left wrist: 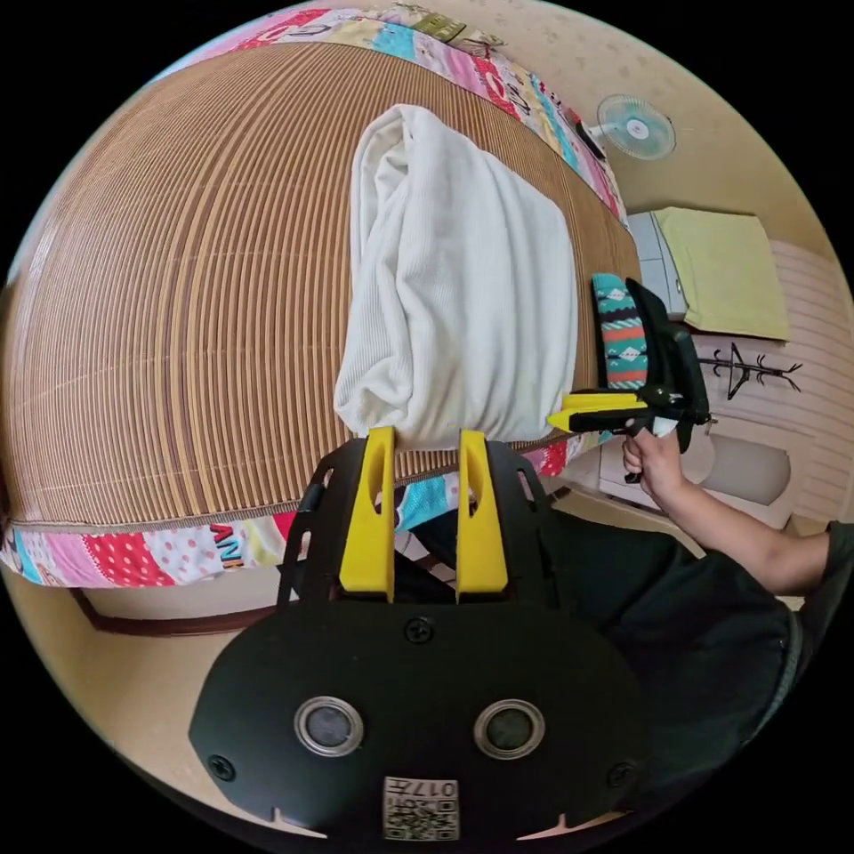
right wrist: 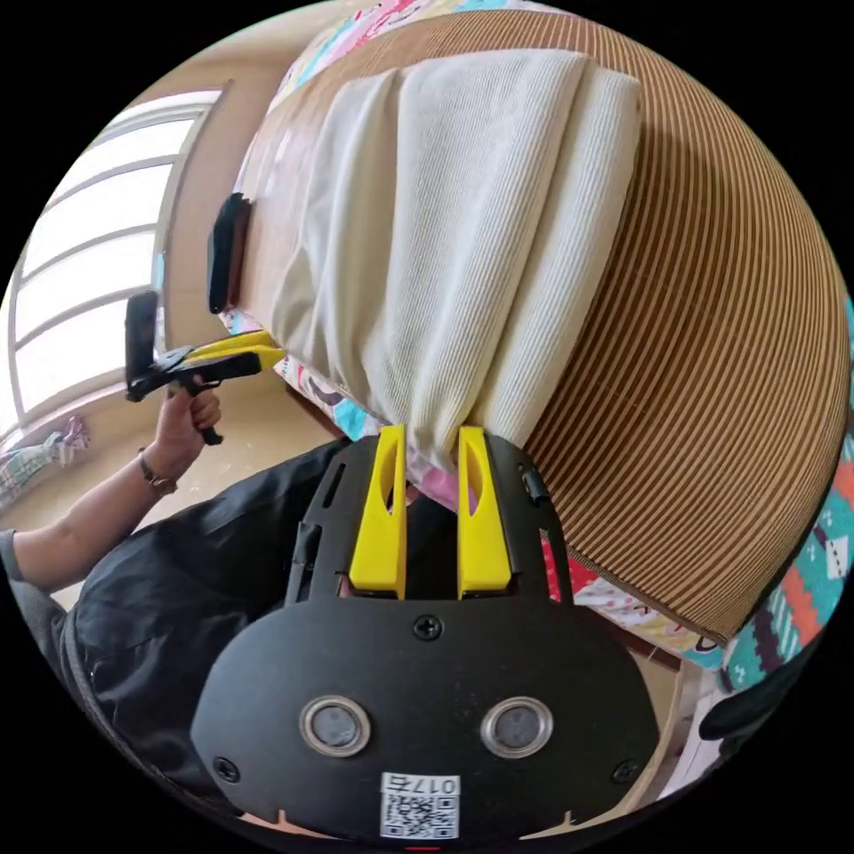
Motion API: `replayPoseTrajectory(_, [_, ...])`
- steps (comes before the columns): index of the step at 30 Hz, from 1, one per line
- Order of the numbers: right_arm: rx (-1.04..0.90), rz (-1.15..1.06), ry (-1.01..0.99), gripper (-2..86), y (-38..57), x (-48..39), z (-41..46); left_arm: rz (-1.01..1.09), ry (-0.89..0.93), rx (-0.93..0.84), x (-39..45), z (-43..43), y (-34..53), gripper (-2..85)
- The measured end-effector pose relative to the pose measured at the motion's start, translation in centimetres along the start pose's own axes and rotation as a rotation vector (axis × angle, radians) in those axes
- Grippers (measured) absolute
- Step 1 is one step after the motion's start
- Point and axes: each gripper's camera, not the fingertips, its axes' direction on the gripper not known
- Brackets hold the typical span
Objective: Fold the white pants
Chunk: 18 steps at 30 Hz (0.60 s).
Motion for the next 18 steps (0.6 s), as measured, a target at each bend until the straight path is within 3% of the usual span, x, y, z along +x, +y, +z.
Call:
replayPoseTrajectory(4, [-0.045,-0.016,0.019,4.6,-0.2,-1.0,0.6,-0.007,-0.161,-0.088,1.4,1.6,-0.8,6.0])
replayPoseTrajectory(8, [0.133,-0.121,-0.063,3.0,4.5,-1.5,-4.5,0.084,0.046,0.000,-0.5,-3.2,0.2,1.8])
replayPoseTrajectory(11, [0.289,-0.127,-0.079,2.7,9.0,-0.8,-6.5,-0.003,0.284,0.102,-3.9,-5.4,2.4,0.3])
replayPoseTrajectory(16, [0.042,0.095,-0.133,3.0,7.6,3.4,2.4,-0.162,0.170,-0.141,-5.2,1.9,2.9,2.6])
replayPoseTrajectory(18, [0.056,0.104,-0.213,3.5,7.8,3.6,1.7,-0.278,0.216,-0.099,-6.7,1.6,3.2,5.3])
